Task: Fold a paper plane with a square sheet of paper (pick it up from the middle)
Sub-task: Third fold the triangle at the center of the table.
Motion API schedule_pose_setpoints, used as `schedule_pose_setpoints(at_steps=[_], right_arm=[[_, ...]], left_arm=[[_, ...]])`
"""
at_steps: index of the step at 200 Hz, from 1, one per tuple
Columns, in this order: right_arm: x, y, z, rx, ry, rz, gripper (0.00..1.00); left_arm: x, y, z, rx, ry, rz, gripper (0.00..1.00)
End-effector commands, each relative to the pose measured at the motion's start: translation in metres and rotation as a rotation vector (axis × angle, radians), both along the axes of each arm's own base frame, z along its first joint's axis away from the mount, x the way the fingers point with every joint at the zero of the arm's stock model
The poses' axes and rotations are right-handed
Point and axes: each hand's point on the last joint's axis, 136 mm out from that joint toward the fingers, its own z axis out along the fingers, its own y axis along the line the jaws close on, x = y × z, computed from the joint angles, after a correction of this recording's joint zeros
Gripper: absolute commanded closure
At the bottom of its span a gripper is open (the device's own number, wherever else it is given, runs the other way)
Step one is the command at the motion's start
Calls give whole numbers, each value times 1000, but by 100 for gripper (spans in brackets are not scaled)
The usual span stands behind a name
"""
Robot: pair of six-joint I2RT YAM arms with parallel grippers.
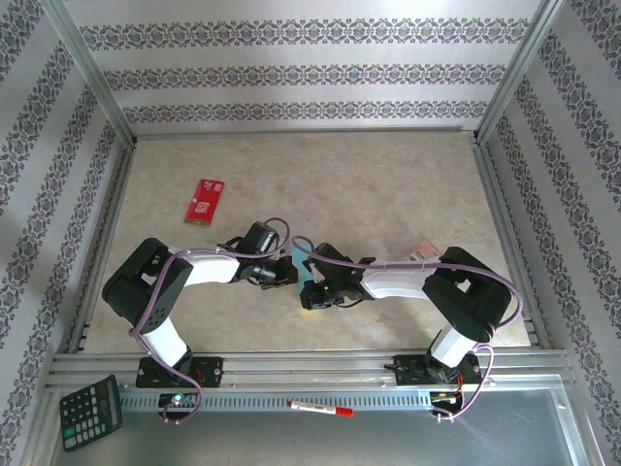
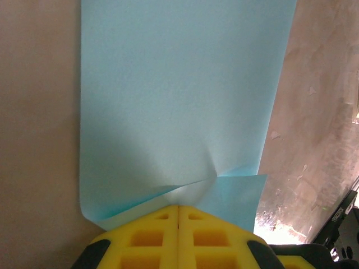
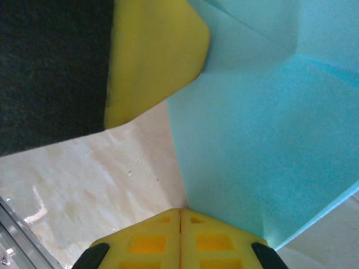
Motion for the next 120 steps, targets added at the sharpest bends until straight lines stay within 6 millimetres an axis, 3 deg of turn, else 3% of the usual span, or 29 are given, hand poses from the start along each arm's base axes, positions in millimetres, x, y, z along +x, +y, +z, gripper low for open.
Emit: schedule_pose_setpoints(at_steps=[1,120], right_arm=[[-12,-17,-18,-56,61,-12,95],[-41,-33,-23,68,166,-91,96]], left_arm=[[-47,60,-64,316,188,31,100],[-48,65,-70,349,188,11,100]])
